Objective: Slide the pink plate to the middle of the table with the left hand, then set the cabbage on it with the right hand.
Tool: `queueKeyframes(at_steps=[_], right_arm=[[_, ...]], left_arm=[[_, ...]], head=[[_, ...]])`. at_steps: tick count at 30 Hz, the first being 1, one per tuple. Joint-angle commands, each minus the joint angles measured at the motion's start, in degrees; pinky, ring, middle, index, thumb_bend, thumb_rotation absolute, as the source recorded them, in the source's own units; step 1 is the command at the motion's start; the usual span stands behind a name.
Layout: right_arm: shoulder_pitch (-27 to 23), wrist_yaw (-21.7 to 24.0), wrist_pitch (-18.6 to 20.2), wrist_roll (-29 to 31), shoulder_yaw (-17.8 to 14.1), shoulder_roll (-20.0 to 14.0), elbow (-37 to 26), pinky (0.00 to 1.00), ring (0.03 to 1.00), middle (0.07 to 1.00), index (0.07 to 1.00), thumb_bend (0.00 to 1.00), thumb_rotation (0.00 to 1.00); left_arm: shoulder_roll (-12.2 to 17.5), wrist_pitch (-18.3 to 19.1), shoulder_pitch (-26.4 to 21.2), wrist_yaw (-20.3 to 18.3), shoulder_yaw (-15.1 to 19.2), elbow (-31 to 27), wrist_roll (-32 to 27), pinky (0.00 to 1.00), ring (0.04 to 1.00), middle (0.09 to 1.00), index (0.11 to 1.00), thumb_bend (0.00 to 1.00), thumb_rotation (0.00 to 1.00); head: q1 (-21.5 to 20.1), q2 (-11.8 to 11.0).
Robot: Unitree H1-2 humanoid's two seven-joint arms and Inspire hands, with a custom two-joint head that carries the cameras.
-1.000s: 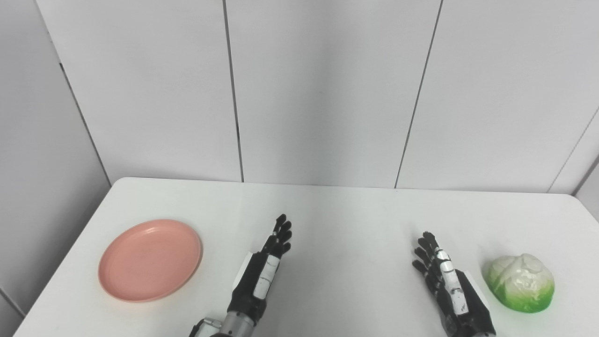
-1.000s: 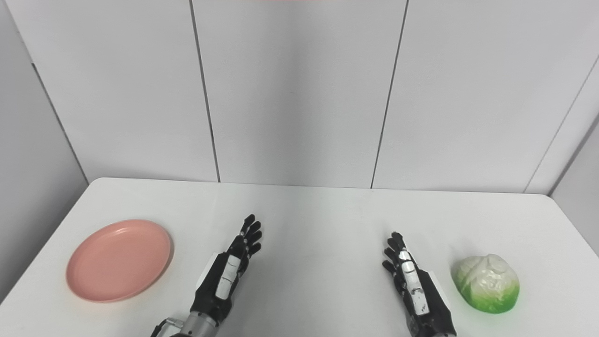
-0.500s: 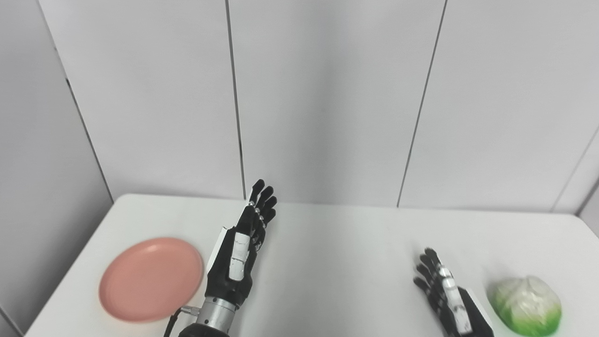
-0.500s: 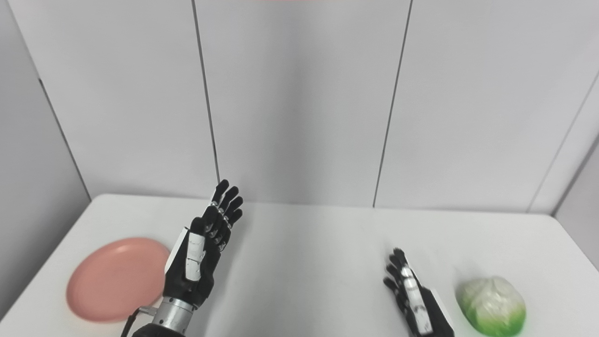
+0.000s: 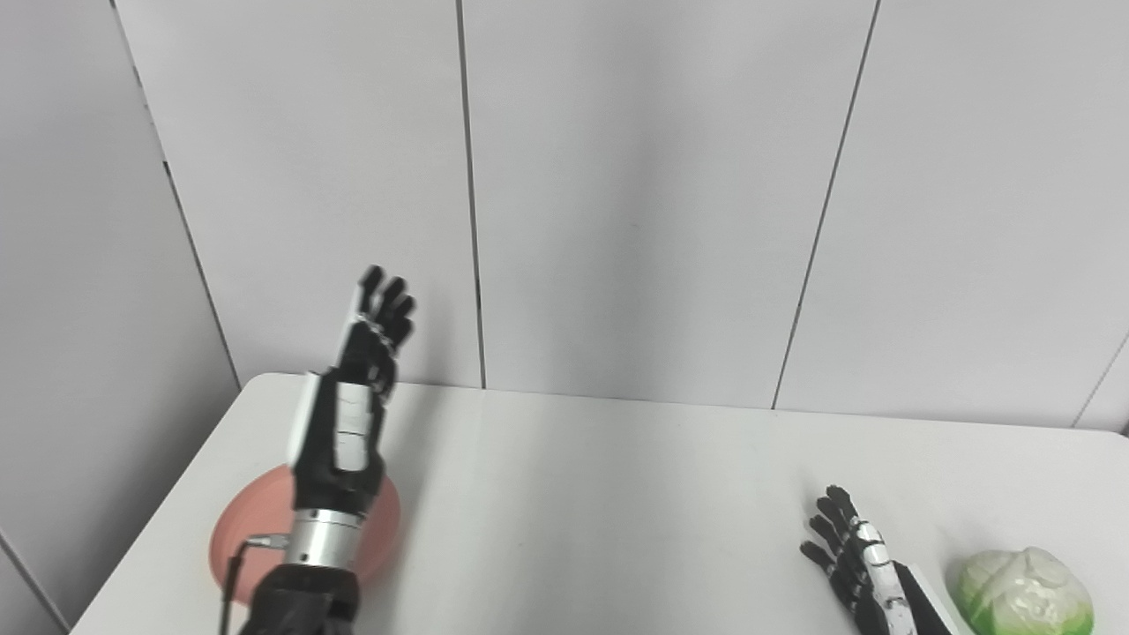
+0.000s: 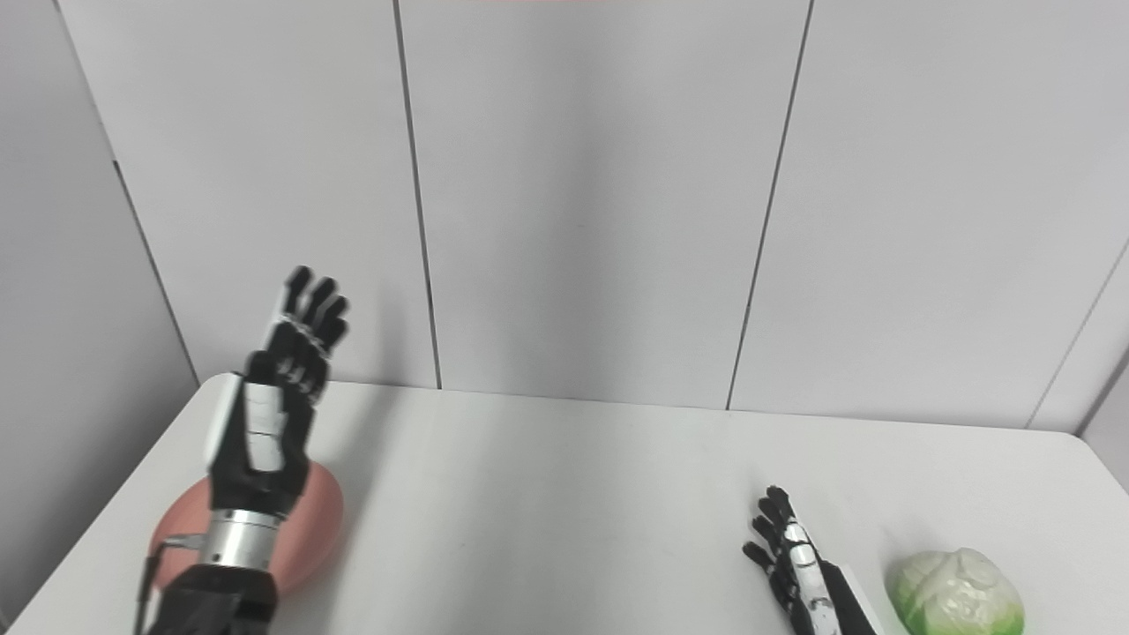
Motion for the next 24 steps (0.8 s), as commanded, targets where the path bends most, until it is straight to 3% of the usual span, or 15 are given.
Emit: queueKeyframes(at_steps=[1,16,24], right_arm=[[0.6,0.7,1.3,-0.9,0.4,-0.6,0.5,1.00,1.000,1.000,1.000,0.27,1.00],[0.8,0.7,1.5,-1.7,0.7,-0.9,-1.0,1.00,1.000,1.000,1.000,0.26,1.00],[1.0,1.0,1.8,-0.9,0.4,-1.0,-1.5,1.00,1.000,1.000,1.000,0.28,1.00]], left_arm=[[1.6,-0.9,-2.0,1.3,1.7,-1.6,-0.7,0.99,0.975,0.974,0.977,0.85,1.00],[10.5,-1.8,-1.7,2.6,11.9,6.7,-6.7,0.98,0.971,0.973,0.966,0.89,0.99],[11.7,1.5,-1.7,3.6,13.3,8.7,-8.1,0.96,0.969,0.961,0.959,0.87,0.99]], head=[[0.0,0.2],[0.8,1.8],[2.0,2.9]])
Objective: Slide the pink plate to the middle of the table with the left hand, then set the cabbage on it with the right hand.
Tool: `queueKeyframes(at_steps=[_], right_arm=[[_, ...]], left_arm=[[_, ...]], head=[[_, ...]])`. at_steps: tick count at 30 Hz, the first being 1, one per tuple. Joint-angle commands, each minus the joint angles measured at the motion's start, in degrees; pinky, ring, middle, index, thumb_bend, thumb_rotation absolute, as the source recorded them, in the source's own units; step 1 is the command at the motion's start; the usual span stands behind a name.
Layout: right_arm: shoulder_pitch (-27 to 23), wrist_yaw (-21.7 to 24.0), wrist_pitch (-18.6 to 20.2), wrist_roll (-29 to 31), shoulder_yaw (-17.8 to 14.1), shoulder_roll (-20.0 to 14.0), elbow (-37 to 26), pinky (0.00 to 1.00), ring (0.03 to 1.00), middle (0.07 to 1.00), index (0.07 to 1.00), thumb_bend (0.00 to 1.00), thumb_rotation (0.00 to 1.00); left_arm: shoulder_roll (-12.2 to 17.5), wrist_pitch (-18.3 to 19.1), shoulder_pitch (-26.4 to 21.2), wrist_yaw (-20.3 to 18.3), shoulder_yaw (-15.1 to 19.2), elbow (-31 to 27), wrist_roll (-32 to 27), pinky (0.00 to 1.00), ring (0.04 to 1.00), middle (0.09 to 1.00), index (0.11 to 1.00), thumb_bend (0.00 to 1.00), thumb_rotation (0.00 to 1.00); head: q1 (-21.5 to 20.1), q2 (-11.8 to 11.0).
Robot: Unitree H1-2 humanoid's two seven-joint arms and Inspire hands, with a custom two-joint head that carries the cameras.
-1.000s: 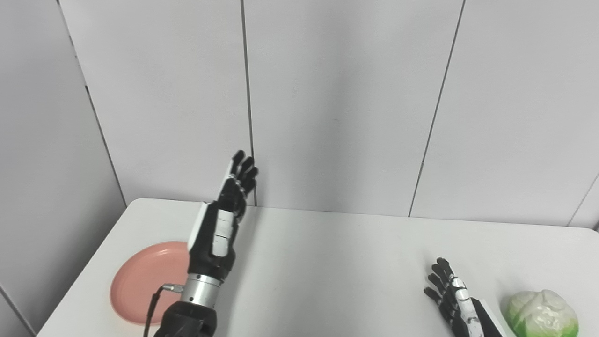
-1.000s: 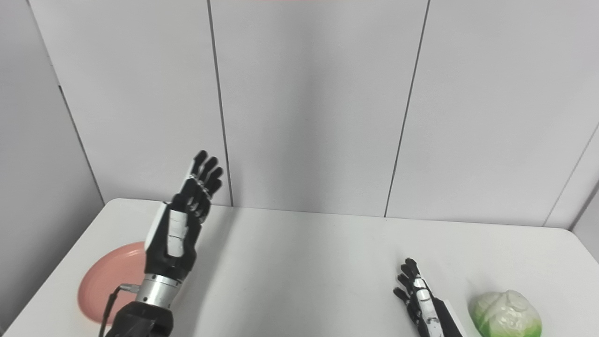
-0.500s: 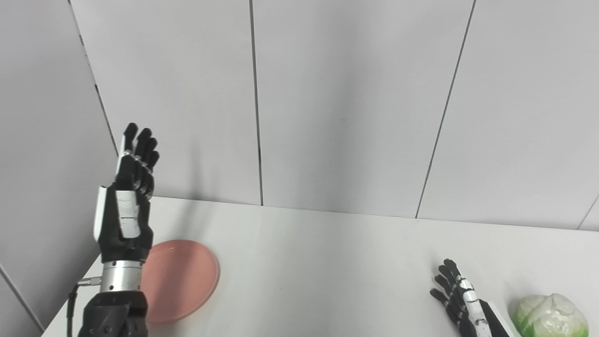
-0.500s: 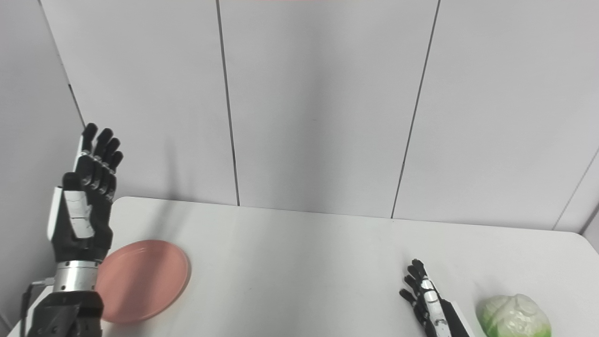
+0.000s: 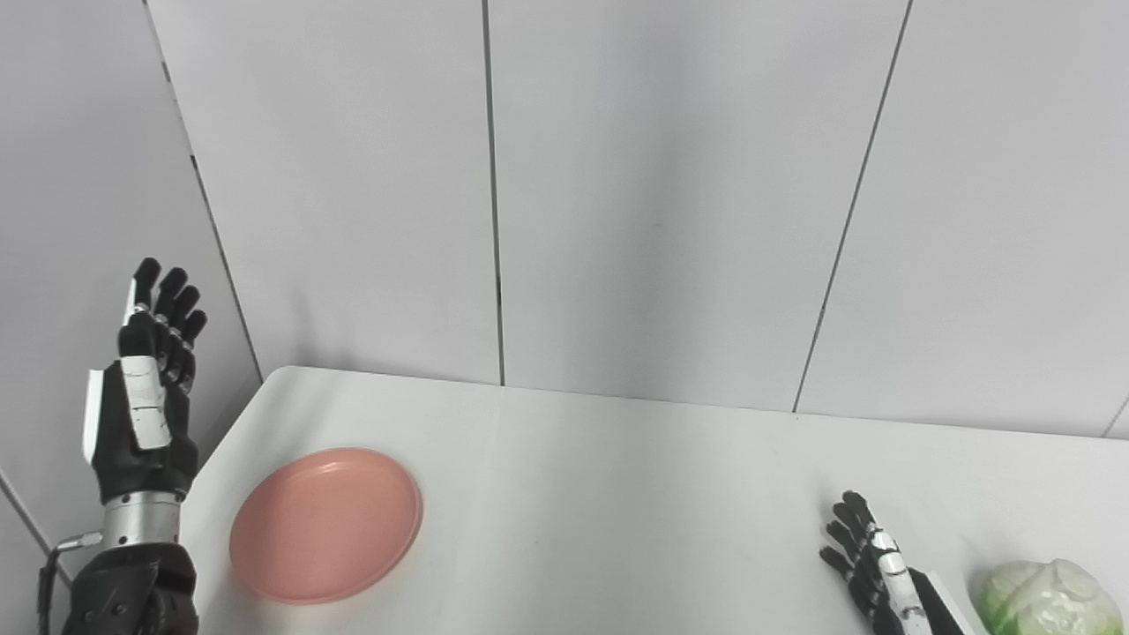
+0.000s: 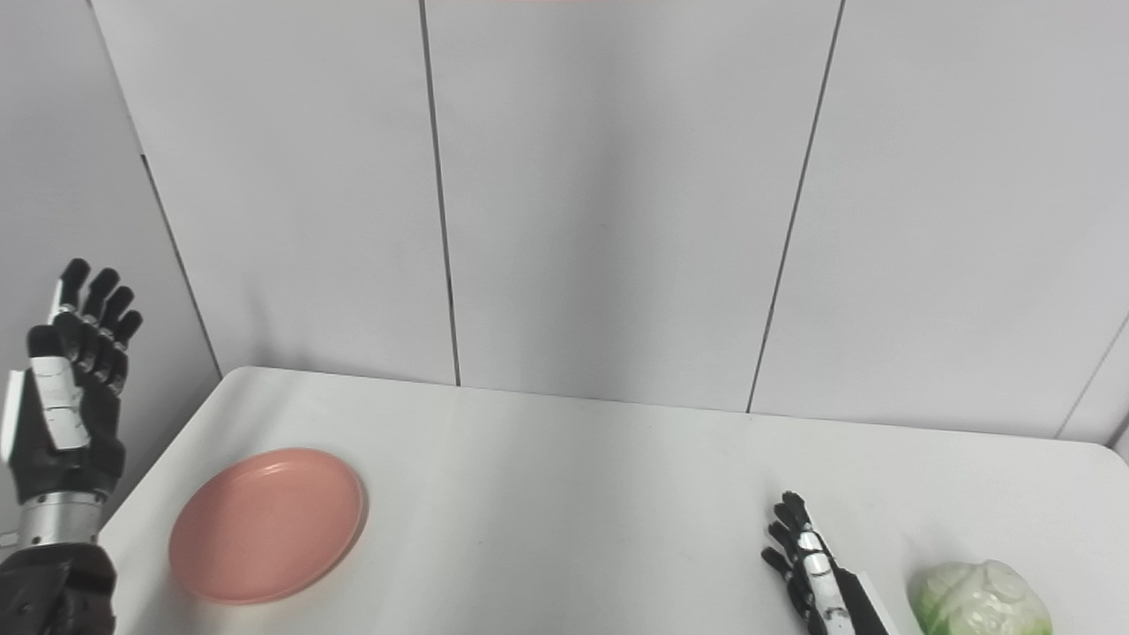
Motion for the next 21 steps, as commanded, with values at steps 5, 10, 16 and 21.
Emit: queueKeyframes(at_steps=[5,10,16,21], right_arm=[[0.6,0.4,2.6,-0.4,0.1,-0.8,-1.3,1.00,1.000,1.000,1.000,0.27,1.00],[0.7,0.6,2.7,-0.3,0.0,-0.9,-1.7,1.00,1.000,1.000,1.000,0.26,1.00],[0.8,0.6,3.1,-0.2,0.0,-1.0,-2.4,1.00,1.000,1.000,1.000,0.26,1.00],[0.8,1.1,2.9,0.2,-0.1,-1.3,-2.3,1.00,1.000,1.000,1.000,0.27,1.00]], left_arm=[[1.9,0.9,-2.0,1.1,0.7,2.4,-0.6,0.96,0.961,0.960,0.954,0.87,1.00],[2.0,1.3,-2.4,1.3,0.9,5.1,-0.9,0.96,0.969,0.970,0.964,0.86,1.00],[2.6,1.1,-3.0,0.3,0.8,9.5,-2.5,0.98,0.977,0.979,0.982,0.86,1.00],[2.7,0.6,-3.8,0.7,0.4,13.2,-2.6,0.97,0.973,0.979,0.977,0.86,1.00]], head=[[0.4,0.6],[0.5,0.9],[0.7,1.6],[1.1,2.2]])
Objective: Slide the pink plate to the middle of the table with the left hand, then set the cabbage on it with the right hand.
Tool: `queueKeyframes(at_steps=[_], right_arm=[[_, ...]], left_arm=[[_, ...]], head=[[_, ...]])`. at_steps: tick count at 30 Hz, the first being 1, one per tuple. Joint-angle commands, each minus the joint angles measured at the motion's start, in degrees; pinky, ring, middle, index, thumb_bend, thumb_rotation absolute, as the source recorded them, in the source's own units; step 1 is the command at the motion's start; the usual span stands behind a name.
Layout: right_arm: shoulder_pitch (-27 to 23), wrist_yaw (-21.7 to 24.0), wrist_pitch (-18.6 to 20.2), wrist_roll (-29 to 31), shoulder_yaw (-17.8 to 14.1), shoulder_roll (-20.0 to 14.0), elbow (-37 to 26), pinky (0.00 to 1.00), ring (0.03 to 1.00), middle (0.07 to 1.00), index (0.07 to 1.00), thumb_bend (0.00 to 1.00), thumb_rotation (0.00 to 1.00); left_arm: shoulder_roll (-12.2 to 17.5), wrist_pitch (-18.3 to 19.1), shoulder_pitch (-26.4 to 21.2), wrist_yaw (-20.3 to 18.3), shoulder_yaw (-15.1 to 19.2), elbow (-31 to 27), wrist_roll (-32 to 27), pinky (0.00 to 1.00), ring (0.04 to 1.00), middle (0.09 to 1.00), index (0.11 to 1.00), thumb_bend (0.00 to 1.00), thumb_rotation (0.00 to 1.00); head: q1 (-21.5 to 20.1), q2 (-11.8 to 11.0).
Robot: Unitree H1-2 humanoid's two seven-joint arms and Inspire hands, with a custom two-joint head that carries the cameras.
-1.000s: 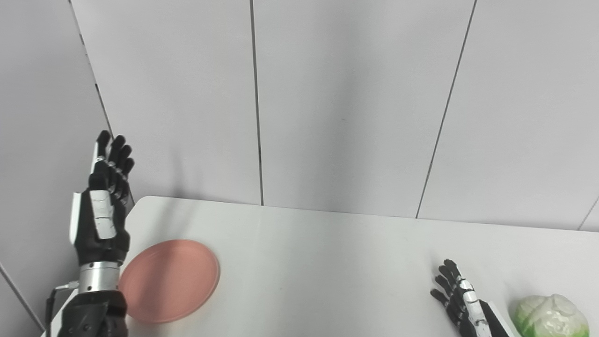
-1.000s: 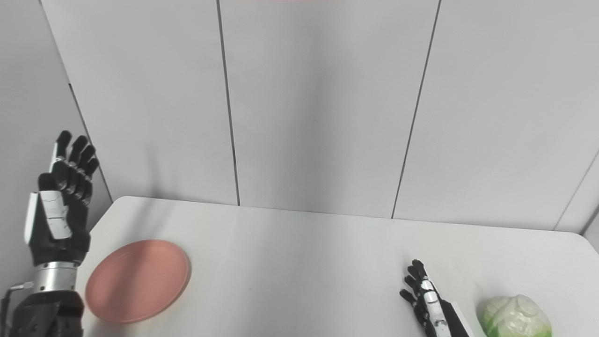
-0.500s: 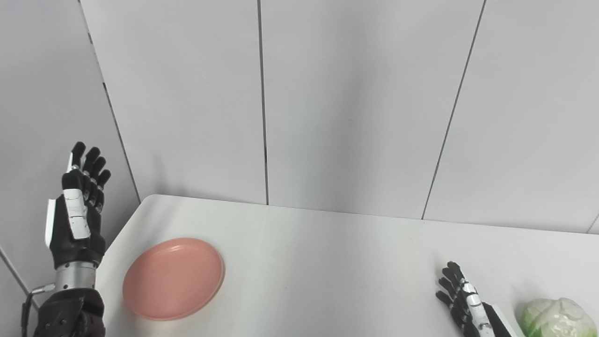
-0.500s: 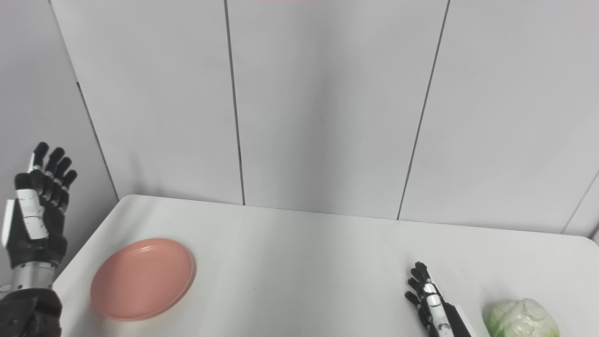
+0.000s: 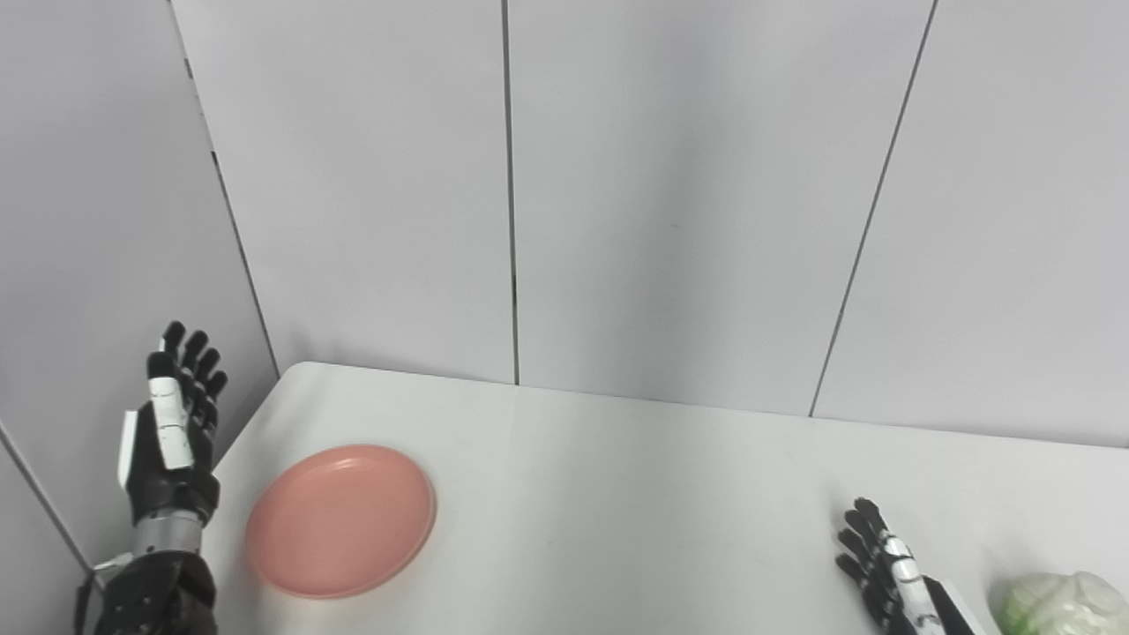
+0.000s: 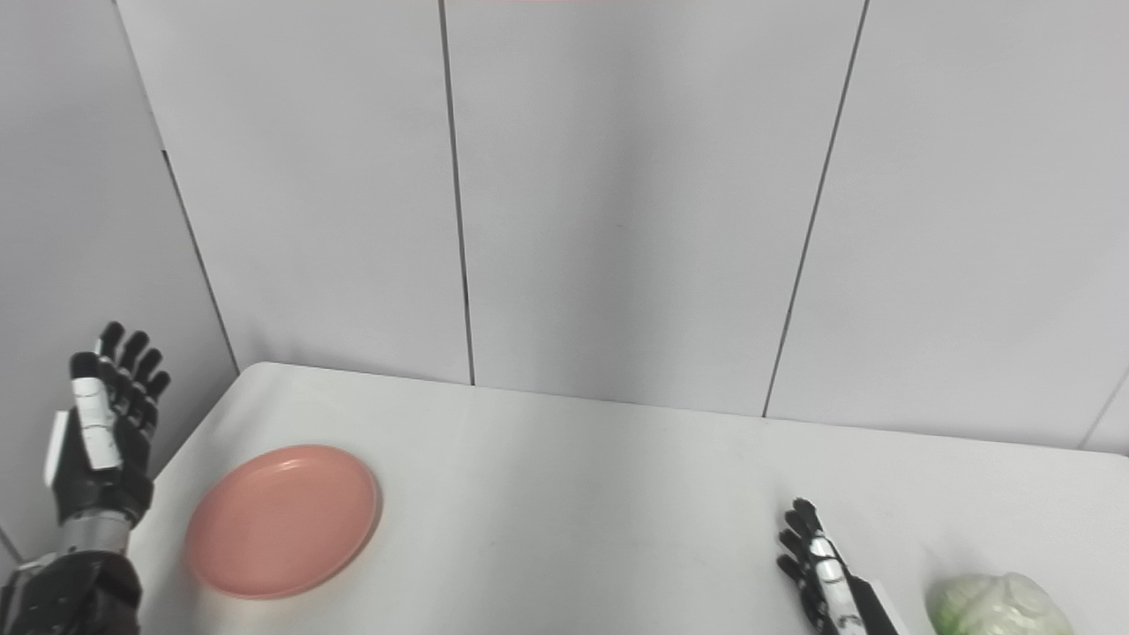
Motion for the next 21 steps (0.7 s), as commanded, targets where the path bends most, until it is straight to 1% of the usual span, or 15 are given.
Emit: queueKeyframes(at_steps=[1,4,7,10,15,21], right_arm=[[0.4,0.7,1.2,0.1,-0.2,-0.9,-0.2,1.00,1.000,1.000,1.000,0.27,1.00],[0.4,0.7,0.7,-0.6,-0.1,-1.1,-0.3,1.00,1.000,1.000,1.000,0.27,1.00],[0.5,0.8,0.9,-0.8,-0.1,-1.4,-0.7,1.00,1.000,1.000,1.000,0.26,1.00],[0.6,0.8,1.1,-0.6,-0.3,-1.5,-0.9,1.00,1.000,1.000,1.000,0.25,1.00],[0.6,0.7,2.4,-0.1,-0.5,-1.6,-1.6,1.00,1.000,1.000,1.000,0.25,1.00],[0.6,0.5,3.7,0.3,-0.8,-1.5,-2.5,1.00,1.000,1.000,1.000,0.24,1.00]], left_arm=[[1.9,-1.1,-2.8,-0.2,-0.1,-0.3,-0.2,0.97,0.973,0.980,0.979,0.85,1.00],[1.7,-0.6,-3.2,0.3,0.0,1.4,-0.2,0.97,0.973,0.980,0.975,0.85,1.00],[1.6,-0.1,-3.4,0.8,0.4,2.7,-0.5,0.97,0.967,0.969,0.962,0.87,0.99],[1.9,-0.1,-3.7,0.8,0.7,4.5,-0.9,0.97,0.968,0.970,0.967,0.87,0.99],[2.2,-0.6,-4.2,1.1,1.2,8.1,-1.4,0.97,0.965,0.968,0.963,0.86,0.99],[2.5,-0.6,-4.5,1.3,1.3,10.9,-1.5,0.96,0.960,0.963,0.961,0.88,0.98]], head=[[0.1,0.1],[0.4,0.5],[0.6,0.7],[0.9,1.0],[1.1,1.5],[1.3,1.9]])
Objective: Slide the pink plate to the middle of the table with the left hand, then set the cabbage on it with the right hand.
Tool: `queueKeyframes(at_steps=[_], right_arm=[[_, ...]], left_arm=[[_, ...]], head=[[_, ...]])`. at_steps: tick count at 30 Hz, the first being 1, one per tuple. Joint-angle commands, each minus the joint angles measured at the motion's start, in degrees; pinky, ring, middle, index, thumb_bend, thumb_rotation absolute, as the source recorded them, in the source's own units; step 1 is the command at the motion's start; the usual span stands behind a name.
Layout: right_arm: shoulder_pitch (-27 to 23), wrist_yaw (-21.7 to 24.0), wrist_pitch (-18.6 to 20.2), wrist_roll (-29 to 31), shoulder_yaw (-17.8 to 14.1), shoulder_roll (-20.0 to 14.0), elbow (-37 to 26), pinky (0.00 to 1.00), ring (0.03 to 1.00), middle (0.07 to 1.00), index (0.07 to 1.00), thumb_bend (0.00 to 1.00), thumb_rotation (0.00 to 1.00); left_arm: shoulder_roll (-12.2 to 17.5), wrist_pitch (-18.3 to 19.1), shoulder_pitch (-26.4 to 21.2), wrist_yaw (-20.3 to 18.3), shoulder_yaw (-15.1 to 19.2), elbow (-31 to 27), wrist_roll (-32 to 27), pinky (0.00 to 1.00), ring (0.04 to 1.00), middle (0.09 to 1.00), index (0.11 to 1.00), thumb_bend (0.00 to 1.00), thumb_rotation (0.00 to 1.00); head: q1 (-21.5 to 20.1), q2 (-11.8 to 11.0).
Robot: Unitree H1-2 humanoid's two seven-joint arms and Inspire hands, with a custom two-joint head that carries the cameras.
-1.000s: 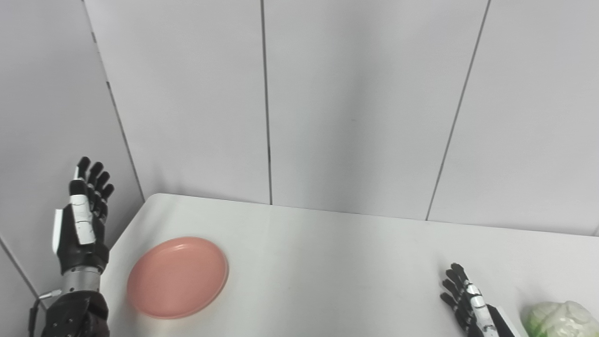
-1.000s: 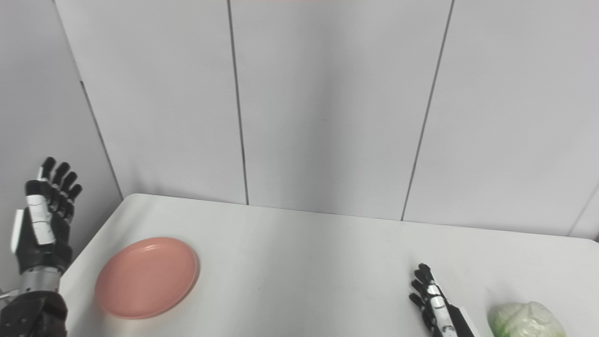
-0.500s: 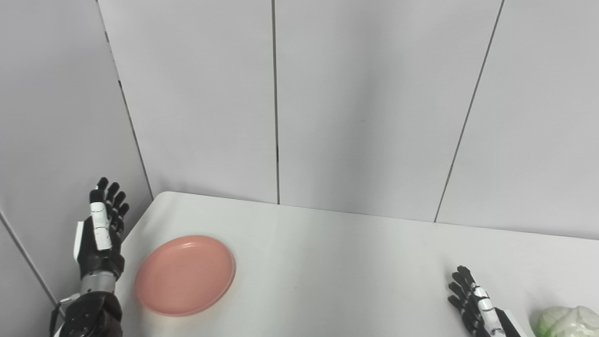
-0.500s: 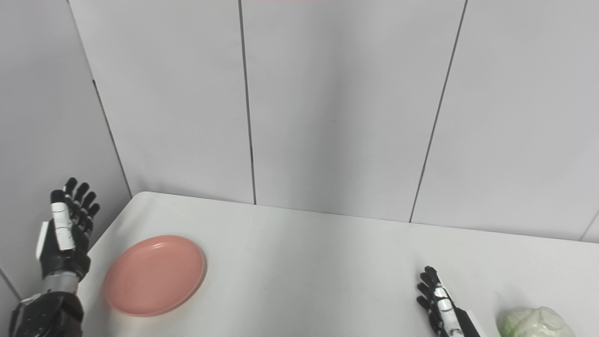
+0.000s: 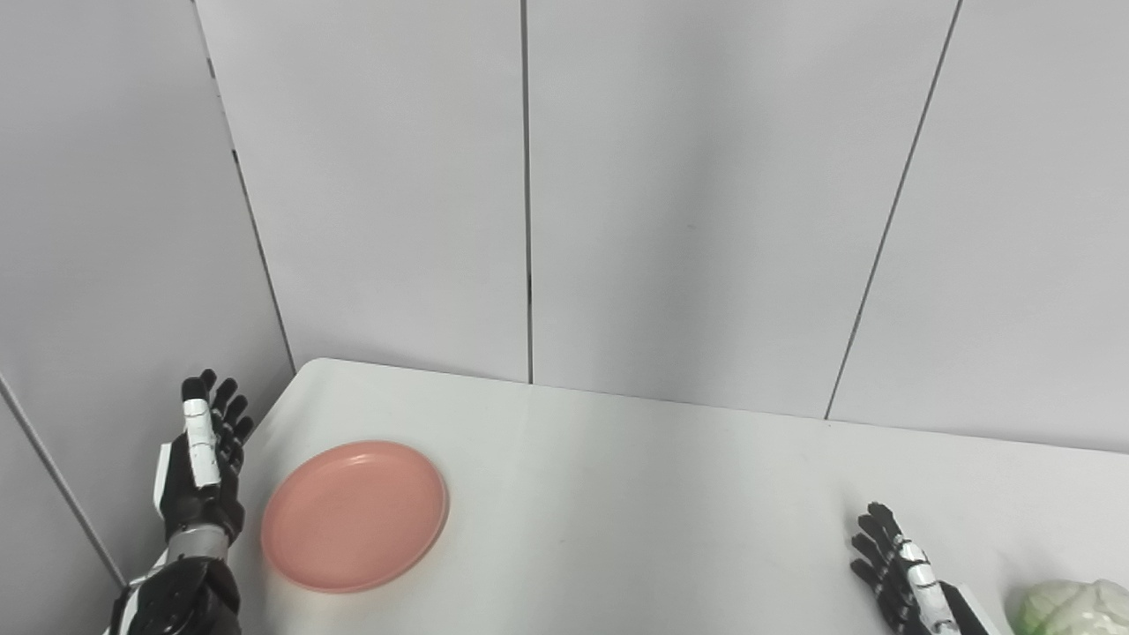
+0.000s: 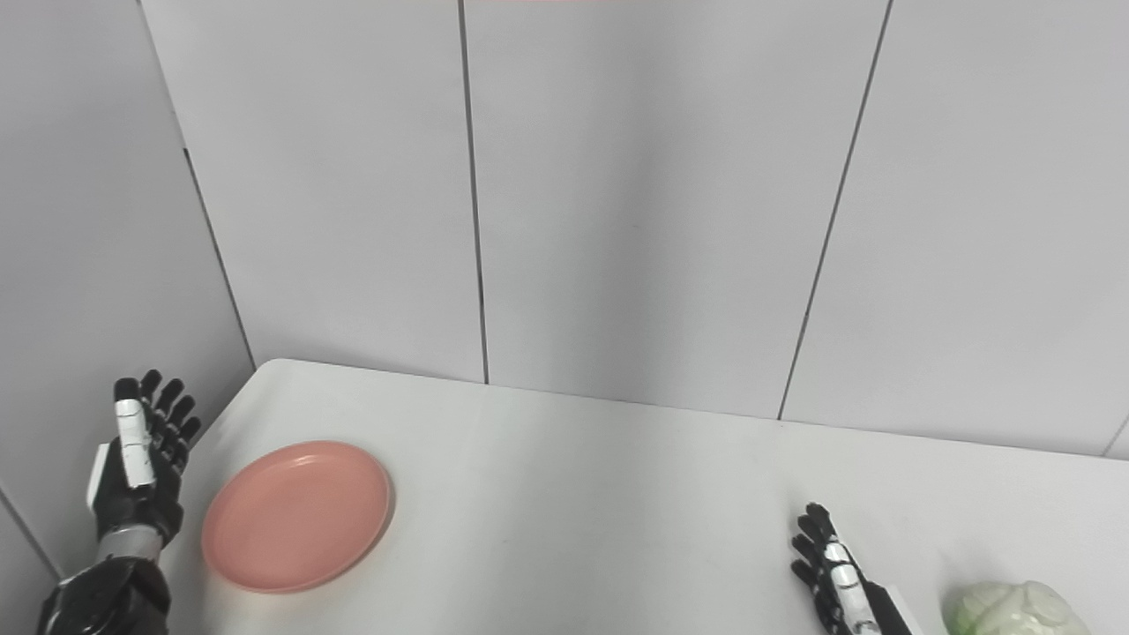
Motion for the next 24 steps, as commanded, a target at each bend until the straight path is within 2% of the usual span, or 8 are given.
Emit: queueKeyframes(at_steps=[1,8,12,16,20,24], right_arm=[[0.5,-0.2,2.4,0.0,-0.5,-0.8,-1.5,1.00,1.000,1.000,1.000,0.24,1.00],[0.5,-0.1,3.6,-0.3,-0.6,-0.9,-2.3,1.00,1.000,1.000,1.000,0.24,1.00],[0.3,0.1,2.9,-0.2,-0.7,-0.8,-1.5,1.00,1.000,1.000,1.000,0.24,1.00],[0.4,0.0,3.3,-0.1,-0.9,-0.8,-1.7,1.00,1.000,1.000,1.000,0.24,1.00],[0.4,0.2,3.1,-0.4,-0.7,-1.2,-1.6,1.00,1.000,1.000,1.000,0.26,1.00],[0.4,0.3,4.0,0.1,-0.8,-1.1,-2.1,1.00,1.000,1.000,1.000,0.25,1.00]], left_arm=[[2.3,-1.2,-2.6,0.5,0.4,0.4,0.2,0.95,0.962,0.963,0.963,0.89,0.99],[2.5,-1.5,-3.3,0.4,1.0,4.4,-0.9,0.96,0.968,0.961,0.958,0.87,0.98],[2.8,-1.1,-3.8,0.5,1.4,6.6,-1.6,0.94,0.954,0.949,0.942,0.92,0.96],[2.8,-1.7,-4.4,0.2,1.9,9.3,-2.4,0.91,0.940,0.938,0.931,0.92,0.94],[3.6,-5.1,-5.8,-0.9,1.7,16.2,-2.4,0.90,0.924,0.923,0.917,0.91,0.94],[4.7,-6.9,-7.5,-3.5,0.8,23.2,-2.8,0.92,0.935,0.937,0.930,0.94,0.93]], head=[[0.1,0.1],[0.3,0.4],[0.3,0.4],[0.3,0.7],[0.3,0.6],[0.4,0.7]])
